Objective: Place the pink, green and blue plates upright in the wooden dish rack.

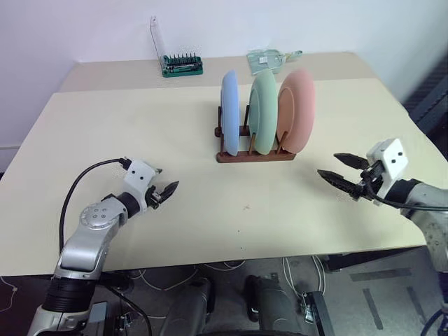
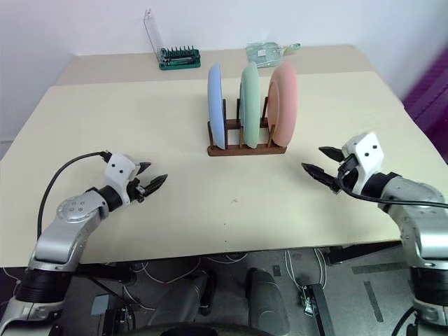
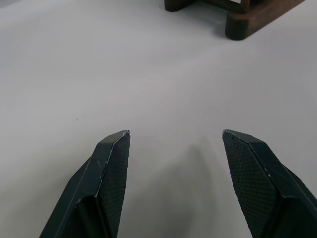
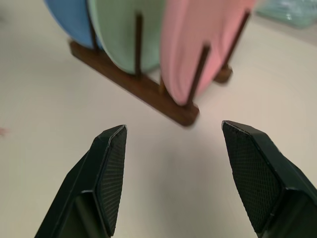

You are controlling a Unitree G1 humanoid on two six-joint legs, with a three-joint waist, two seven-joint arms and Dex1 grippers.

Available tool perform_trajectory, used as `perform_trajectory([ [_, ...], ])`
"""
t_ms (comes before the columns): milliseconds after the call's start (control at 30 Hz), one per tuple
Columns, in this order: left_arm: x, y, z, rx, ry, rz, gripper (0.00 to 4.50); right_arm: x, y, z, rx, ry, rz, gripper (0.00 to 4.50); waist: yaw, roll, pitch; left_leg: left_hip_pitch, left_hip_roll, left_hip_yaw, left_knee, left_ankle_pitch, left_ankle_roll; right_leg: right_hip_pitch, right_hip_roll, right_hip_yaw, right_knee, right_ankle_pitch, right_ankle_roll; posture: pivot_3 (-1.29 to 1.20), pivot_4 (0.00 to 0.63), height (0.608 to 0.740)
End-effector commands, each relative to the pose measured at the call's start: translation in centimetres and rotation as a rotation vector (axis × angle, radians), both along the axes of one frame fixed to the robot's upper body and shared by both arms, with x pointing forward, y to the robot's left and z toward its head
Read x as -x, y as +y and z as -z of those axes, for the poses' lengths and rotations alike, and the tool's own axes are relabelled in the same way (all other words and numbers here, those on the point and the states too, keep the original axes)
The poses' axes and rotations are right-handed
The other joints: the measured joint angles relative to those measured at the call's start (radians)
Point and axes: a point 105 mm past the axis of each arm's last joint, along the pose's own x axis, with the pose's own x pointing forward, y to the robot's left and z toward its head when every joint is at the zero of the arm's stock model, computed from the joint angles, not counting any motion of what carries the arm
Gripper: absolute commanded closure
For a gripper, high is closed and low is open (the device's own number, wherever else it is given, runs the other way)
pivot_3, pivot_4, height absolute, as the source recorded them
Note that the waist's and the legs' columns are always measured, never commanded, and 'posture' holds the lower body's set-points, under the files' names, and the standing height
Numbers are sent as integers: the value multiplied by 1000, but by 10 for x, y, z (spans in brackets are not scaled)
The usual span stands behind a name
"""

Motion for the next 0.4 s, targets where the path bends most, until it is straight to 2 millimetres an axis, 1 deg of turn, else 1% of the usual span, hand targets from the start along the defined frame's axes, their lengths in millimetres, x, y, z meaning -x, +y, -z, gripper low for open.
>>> perform_trajectory([
  [33, 6, 13, -9, -7, -41, -24, 1456, -6, 3, -1, 9, -57, -7, 1402, 0, 0, 0, 0, 1, 1, 0, 0, 0, 0, 0, 0, 0, 0, 0, 0, 150, 731],
  [133, 9, 14, -5, -13, -30, -34, 1456, -11, 0, 6, -21, -43, 5, 1402, 5, 0, 0, 0, 1, 2, -1, 0, 0, -1, 0, 0, 0, 0, 0, 0, 150, 731],
  [233, 14, 14, -1, -16, -19, -39, 1456, -7, 1, 16, 15, -12, -13, 1402, 9, 0, 0, 0, 1, 2, 0, 0, 0, -1, 0, 0, 0, 1, -1, 0, 150, 731],
  [400, 14, 14, 0, -21, -27, -70, 1456, -10, 2, 13, 12, -19, -20, 1402, 7, 0, 0, 0, 1, 2, 0, 0, 0, -1, 0, 0, 0, 1, 0, 0, 150, 731],
])
